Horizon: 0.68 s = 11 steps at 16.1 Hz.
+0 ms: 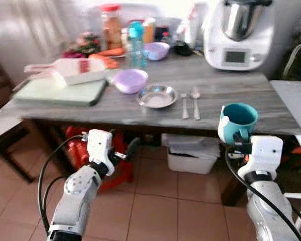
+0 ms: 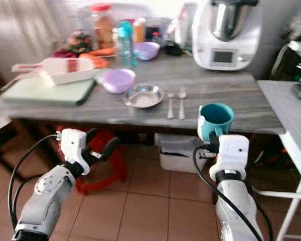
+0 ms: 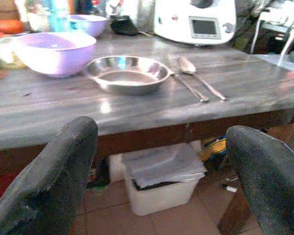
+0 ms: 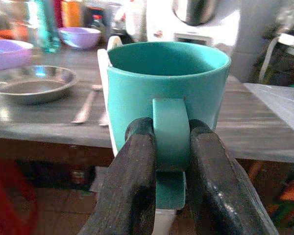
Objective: Setting the table
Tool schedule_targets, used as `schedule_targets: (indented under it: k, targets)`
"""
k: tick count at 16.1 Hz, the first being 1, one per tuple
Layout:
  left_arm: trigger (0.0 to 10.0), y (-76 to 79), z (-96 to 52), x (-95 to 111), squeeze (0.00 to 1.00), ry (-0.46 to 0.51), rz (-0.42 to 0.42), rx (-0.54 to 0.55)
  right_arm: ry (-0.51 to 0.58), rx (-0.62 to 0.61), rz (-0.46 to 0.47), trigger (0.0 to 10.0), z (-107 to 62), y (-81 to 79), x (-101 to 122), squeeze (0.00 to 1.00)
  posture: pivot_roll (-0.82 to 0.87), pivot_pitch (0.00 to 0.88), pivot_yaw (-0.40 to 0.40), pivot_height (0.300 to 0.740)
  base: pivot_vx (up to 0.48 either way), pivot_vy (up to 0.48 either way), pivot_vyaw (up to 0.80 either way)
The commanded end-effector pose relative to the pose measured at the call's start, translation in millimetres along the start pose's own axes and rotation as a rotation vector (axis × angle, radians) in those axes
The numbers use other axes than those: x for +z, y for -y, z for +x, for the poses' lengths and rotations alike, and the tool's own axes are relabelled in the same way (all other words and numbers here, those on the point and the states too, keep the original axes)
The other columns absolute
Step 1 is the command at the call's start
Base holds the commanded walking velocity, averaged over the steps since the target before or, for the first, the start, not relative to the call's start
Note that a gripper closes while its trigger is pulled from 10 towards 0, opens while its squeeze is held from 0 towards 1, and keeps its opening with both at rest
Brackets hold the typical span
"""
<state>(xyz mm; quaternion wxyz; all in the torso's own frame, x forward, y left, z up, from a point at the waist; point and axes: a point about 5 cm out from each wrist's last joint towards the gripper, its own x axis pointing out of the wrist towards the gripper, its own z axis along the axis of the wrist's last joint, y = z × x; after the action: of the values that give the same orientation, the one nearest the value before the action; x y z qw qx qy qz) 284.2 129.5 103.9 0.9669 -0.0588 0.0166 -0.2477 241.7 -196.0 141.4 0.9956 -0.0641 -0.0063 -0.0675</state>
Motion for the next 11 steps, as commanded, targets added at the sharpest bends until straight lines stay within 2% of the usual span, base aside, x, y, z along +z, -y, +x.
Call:
schedule_targets:
  k: [1, 3, 11]
  targets:
    - [10.0, 6.9, 3.9, 0.8, 0.0, 0.002, -0.004, -0.025, 0.024, -0.02, -0.007, 10.0, 0.6, 4.4, 5.1, 0.0, -0.07, 0.002, 0.034, 0.74, 0.42, 0.0, 0.47]
    - [10.0, 6.4, 2.6, -1.9, 0.0, -0.009, 0.003, -0.029, 0.034, -0.035, 0.001, 10.0, 3.6, 9.3, 7.4, 0.0, -0.07, 0.001, 0.031, 0.74, 0.42, 0.0, 0.0]
    - [10.0, 6.7, 3.5, -1.0, 0.0, -0.006, 0.004, -0.032, 0.035, -0.034, 0.003, 10.0, 4.1, 8.8, 7.7, 0.0, -0.07, 0.0, 0.032, 0.74, 0.42, 0.0, 0.0]
